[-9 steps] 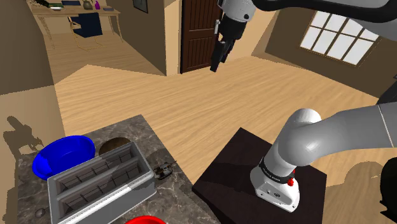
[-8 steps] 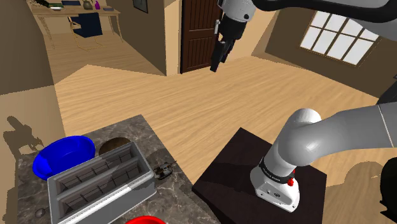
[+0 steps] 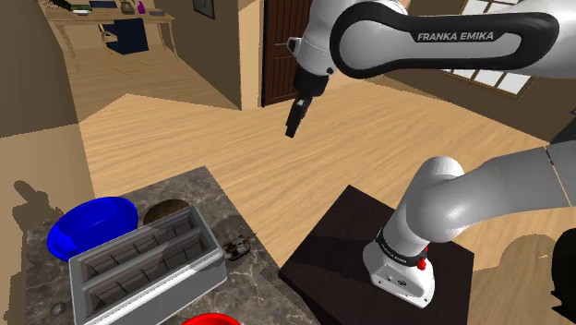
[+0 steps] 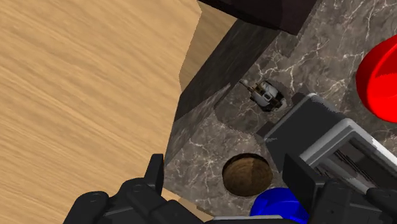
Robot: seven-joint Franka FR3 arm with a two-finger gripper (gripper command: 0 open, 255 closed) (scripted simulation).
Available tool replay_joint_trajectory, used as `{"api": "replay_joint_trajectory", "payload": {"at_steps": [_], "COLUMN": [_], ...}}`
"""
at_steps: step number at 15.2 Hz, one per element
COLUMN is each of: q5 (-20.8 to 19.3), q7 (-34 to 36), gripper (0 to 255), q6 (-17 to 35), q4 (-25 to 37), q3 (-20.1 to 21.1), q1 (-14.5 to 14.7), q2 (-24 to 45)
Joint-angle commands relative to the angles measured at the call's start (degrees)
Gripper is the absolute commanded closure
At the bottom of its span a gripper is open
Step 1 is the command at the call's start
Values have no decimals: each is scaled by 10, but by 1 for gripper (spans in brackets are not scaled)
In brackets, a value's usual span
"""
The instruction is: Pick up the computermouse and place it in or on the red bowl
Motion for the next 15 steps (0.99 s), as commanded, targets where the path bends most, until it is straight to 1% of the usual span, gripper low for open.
{"api": "replay_joint_trajectory", "payload": {"at_steps": [1, 5, 9, 12, 15], "q5": [0, 0, -5, -15, -36], "q7": [-13, -29, -42, -47, -45], "gripper": [0, 0, 0, 0, 0], "q6": [41, 125, 214, 283, 353], "q4": [-27, -71, -105, -124, -136], "q3": [9, 32, 58, 79, 104], "q1": [10, 31, 47, 55, 56], "q2": [10, 46, 96, 143, 198]}}
